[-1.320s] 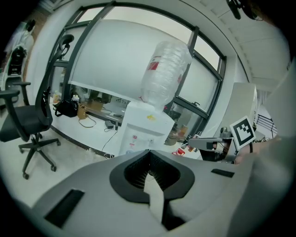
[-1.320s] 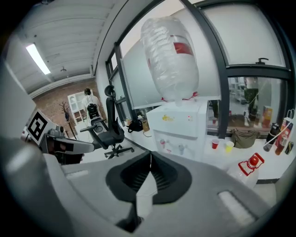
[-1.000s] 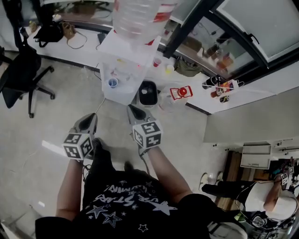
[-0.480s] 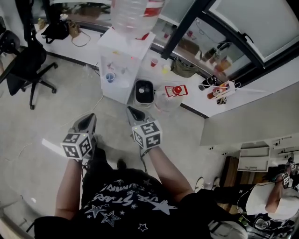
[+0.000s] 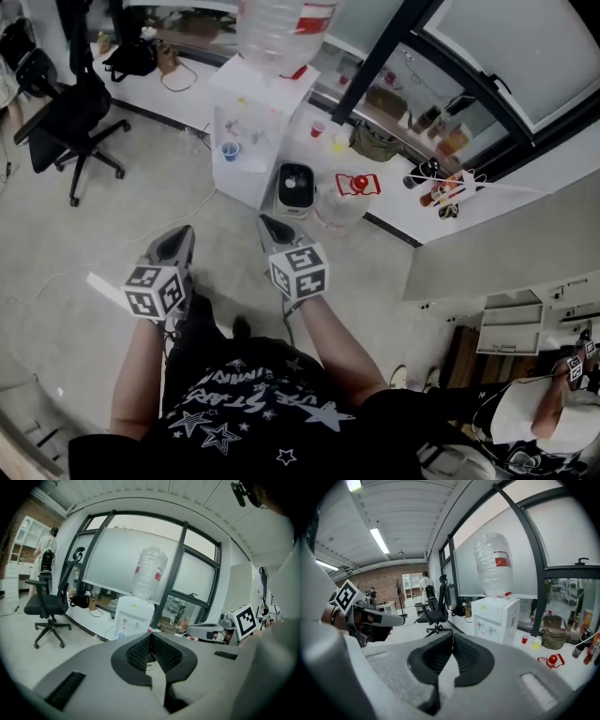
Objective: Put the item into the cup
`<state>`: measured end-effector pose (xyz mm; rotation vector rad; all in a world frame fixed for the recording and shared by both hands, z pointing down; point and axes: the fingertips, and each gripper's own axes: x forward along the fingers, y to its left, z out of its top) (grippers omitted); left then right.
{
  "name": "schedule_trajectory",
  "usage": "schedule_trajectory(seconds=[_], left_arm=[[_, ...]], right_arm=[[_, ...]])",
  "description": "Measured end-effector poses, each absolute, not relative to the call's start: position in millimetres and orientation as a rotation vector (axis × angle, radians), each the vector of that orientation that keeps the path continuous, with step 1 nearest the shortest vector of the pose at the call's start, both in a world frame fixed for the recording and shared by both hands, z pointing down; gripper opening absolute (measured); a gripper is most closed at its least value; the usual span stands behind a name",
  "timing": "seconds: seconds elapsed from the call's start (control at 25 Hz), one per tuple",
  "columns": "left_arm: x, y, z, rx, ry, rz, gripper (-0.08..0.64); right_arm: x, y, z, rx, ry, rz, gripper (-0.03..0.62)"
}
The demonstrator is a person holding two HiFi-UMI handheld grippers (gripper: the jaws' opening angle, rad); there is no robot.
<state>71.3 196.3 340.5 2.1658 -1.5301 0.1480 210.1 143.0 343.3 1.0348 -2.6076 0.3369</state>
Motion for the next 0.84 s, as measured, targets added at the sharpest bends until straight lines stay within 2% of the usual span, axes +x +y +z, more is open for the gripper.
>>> schedule_trajectory(seconds=[0.84], left_arm=[[83.3,225.7,306.5,2.244,-1.579,0.139,0.005]], right_arm=[[209.5,166.2,326.6,1.011,-2.642,0.323,0.002]])
